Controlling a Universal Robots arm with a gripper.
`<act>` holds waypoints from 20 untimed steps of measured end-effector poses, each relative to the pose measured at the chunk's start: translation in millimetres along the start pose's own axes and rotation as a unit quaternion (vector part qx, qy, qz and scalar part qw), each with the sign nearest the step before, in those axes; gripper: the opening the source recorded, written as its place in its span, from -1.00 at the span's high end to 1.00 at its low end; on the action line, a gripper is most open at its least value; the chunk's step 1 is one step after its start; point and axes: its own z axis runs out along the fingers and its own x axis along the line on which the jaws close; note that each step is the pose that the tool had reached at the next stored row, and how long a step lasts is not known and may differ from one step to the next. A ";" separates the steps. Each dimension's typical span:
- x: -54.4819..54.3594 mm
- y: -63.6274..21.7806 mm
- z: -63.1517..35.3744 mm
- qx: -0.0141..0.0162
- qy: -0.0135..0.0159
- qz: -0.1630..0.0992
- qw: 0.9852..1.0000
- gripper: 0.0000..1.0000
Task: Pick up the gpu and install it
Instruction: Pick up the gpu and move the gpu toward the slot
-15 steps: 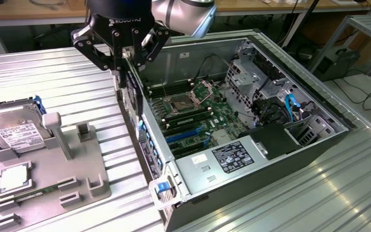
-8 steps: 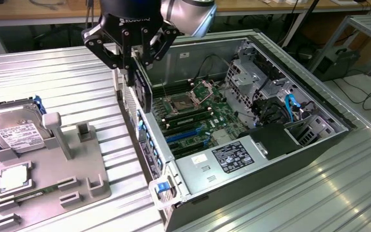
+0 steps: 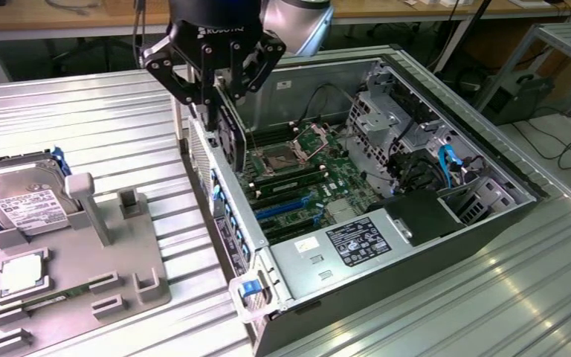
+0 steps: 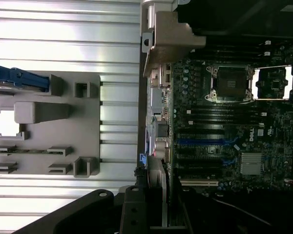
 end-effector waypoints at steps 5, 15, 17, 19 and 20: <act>-7.0 -0.2 0.3 0.000 0.000 -0.001 1.000 0.44; -17.3 -0.5 0.7 0.000 0.000 -0.001 1.000 0.44; -19.1 -0.5 0.8 0.000 0.000 -0.001 1.000 0.44; -20.6 -0.6 0.8 0.000 0.000 -0.001 1.000 0.44; -21.4 -0.6 0.9 0.000 0.000 -0.001 1.000 0.44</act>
